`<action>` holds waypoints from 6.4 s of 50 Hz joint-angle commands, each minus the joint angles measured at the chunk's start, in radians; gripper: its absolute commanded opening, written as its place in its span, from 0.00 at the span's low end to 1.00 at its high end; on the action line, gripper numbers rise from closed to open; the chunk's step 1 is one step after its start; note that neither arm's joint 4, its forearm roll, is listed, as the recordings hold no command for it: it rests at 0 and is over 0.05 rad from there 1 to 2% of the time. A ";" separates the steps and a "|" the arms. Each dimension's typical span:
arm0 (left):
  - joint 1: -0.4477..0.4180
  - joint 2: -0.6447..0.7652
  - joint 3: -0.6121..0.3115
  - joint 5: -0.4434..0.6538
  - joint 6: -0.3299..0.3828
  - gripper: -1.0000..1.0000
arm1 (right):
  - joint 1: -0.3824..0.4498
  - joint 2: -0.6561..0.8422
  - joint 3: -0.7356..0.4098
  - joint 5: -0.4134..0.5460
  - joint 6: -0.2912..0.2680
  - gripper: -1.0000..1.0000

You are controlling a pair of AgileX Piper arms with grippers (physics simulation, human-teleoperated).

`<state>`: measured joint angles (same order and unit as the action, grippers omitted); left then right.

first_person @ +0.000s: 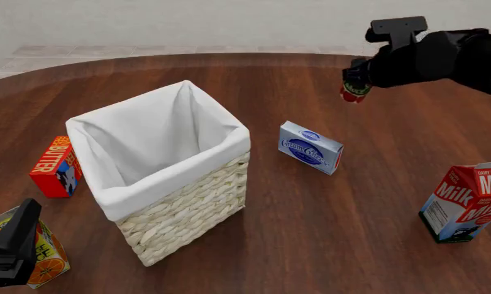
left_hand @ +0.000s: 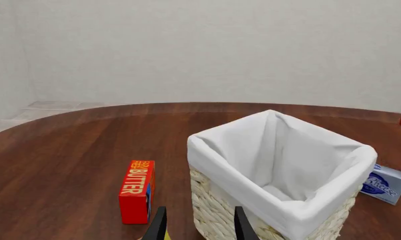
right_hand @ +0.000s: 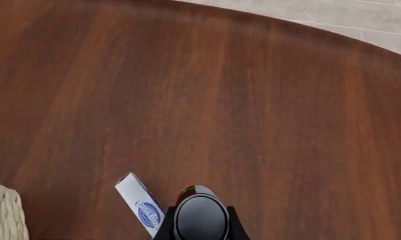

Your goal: Pick up the alphabet soup and the tomato sauce, and put them in the basket.

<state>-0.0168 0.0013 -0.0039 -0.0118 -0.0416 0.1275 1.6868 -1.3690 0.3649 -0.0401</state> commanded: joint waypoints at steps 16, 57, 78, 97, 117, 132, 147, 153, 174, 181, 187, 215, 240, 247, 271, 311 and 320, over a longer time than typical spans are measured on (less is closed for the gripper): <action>0.000 0.000 0.000 0.000 0.000 1.00 | 0.104 -0.144 -0.006 0.046 -0.002 0.00; 0.001 -0.001 0.001 -0.002 -0.003 1.00 | 0.316 -0.260 -0.029 0.105 -0.028 0.00; 0.006 0.000 0.001 -0.004 -0.010 1.00 | 0.421 -0.251 -0.053 0.114 -0.035 0.00; 0.009 0.000 0.001 -0.004 -0.015 1.00 | 0.494 -0.239 -0.057 0.111 -0.037 0.00; 0.009 0.000 0.001 -0.004 -0.013 1.00 | 0.560 -0.233 -0.043 0.100 -0.038 0.00; 0.010 0.000 0.000 -0.003 -0.010 1.00 | 0.610 -0.211 -0.049 0.094 -0.040 0.00; 0.009 0.000 0.001 -0.001 -0.008 1.00 | 0.650 -0.174 -0.084 0.098 -0.045 0.00; 0.009 0.000 0.001 -0.001 -0.009 1.00 | 0.660 -0.152 -0.094 0.093 -0.043 0.00; 0.009 0.000 0.001 0.002 -0.017 1.00 | 0.699 -0.103 -0.096 0.068 -0.033 0.00; 0.009 0.000 0.001 0.001 -0.021 1.00 | 0.707 -0.088 -0.092 0.061 -0.031 0.00; 0.010 0.000 0.002 0.001 -0.025 1.00 | 0.711 -0.076 -0.093 0.057 -0.030 0.00; 0.001 0.000 0.001 -0.001 -0.027 1.00 | 0.725 -0.009 -0.096 0.034 -0.023 0.00; 0.000 -0.001 0.000 -0.002 -0.033 1.00 | 0.723 0.095 -0.137 0.023 -0.020 0.00; -0.001 0.000 0.000 -0.002 -0.033 1.00 | 0.717 0.118 -0.139 0.018 -0.018 0.00; 0.000 -0.001 0.001 -0.003 -0.038 1.00 | 0.688 0.192 -0.163 0.006 -0.014 0.00; 0.000 -0.001 0.002 -0.003 -0.035 1.00 | 0.671 0.137 -0.167 0.016 0.000 1.00; 0.002 -0.001 0.002 -0.003 -0.034 1.00 | 0.679 0.075 -0.133 0.018 0.001 1.00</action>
<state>-0.0157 0.0006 -0.0021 -0.0149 -0.0764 0.8017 1.8136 -1.5274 0.3804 -0.0403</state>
